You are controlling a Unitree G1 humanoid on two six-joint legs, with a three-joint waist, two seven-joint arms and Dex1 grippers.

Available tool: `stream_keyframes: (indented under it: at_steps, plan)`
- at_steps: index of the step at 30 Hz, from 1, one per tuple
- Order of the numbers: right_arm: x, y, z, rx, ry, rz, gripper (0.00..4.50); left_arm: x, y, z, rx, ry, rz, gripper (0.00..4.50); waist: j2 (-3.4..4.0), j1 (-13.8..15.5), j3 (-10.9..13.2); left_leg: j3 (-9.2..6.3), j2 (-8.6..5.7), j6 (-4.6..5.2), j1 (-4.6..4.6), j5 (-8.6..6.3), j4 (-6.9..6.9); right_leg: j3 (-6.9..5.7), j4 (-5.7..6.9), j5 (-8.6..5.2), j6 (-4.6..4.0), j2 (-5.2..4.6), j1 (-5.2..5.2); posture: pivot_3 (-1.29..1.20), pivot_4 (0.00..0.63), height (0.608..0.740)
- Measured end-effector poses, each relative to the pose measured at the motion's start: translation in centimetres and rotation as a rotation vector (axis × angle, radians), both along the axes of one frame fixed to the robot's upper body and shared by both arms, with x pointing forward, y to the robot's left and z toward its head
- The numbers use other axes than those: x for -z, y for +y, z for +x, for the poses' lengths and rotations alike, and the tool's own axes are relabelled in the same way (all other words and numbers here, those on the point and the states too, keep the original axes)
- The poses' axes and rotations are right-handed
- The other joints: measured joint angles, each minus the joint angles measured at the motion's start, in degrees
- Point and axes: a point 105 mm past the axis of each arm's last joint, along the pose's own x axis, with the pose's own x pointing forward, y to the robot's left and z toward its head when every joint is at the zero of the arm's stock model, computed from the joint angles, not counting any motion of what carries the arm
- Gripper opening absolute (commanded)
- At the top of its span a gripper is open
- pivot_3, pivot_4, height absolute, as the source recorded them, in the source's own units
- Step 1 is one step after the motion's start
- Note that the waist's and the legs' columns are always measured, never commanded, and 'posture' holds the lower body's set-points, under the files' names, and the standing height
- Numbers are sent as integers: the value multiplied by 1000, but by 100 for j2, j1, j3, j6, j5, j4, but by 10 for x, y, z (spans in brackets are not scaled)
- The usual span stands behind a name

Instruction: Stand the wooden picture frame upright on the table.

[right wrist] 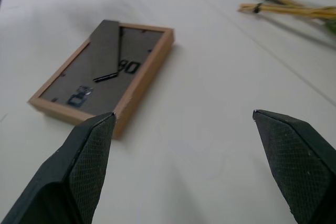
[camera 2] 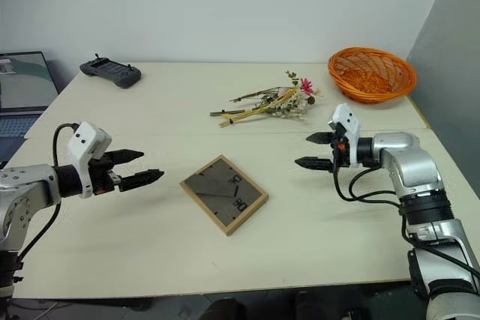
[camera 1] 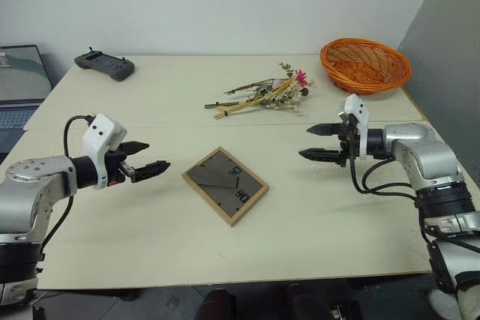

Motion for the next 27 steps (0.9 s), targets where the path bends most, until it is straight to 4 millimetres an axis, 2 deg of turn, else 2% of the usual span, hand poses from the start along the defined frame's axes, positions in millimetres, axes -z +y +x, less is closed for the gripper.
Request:
stream_keyframes:
  at_steps: [4, 10, 12, 15, 21, 27]
  plan:
    - [9, 3, 4, -1, 19, -22, 4444, 6, 0, 0, -7, 12, 21, 4500, 0, -13, 0, 1, 0, 0, -5, 0, 0, 2, 5, 0, 0, 0, -10, 0, 150, 740]
    - [9, 12, 10, -9, -4, -14, 4444, 7, 0, 3, -37, -6, 16, 4500, 0, -19, 0, 1, 0, -1, -6, 0, 1, 3, 5, 0, 0, 0, -11, 0, 150, 740]
    - [13, 15, 11, -10, 7, -10, 4078, 7, 1, 4, -35, -15, 24, 4500, 0, -16, 0, 1, 0, -1, -7, 0, 2, 3, 5, 0, 0, 0, -11, 0, 150, 740]
    - [19, 23, 15, -14, 22, -3, 3489, 5, 0, 4, -28, -28, 31, 4073, 0, -20, 0, 2, 0, -1, -6, 1, 2, 4, 6, 0, 0, -1, -12, 0, 150, 740]
    - [33, 31, 24, -8, -7, -56, 2068, 8, -1, 2, -2, -24, 26, 2781, 0, -18, 0, 4, 0, -2, -7, 1, 2, 5, 5, 0, 0, -1, -13, 0, 150, 740]
    - [41, 43, 28, -24, -53, -90, 618, 30, 0, -7, 7, 25, 72, 1487, 0, -31, 0, 3, 0, -2, -7, 1, 1, 7, 7, 0, 0, -1, -16, 0, 150, 740]
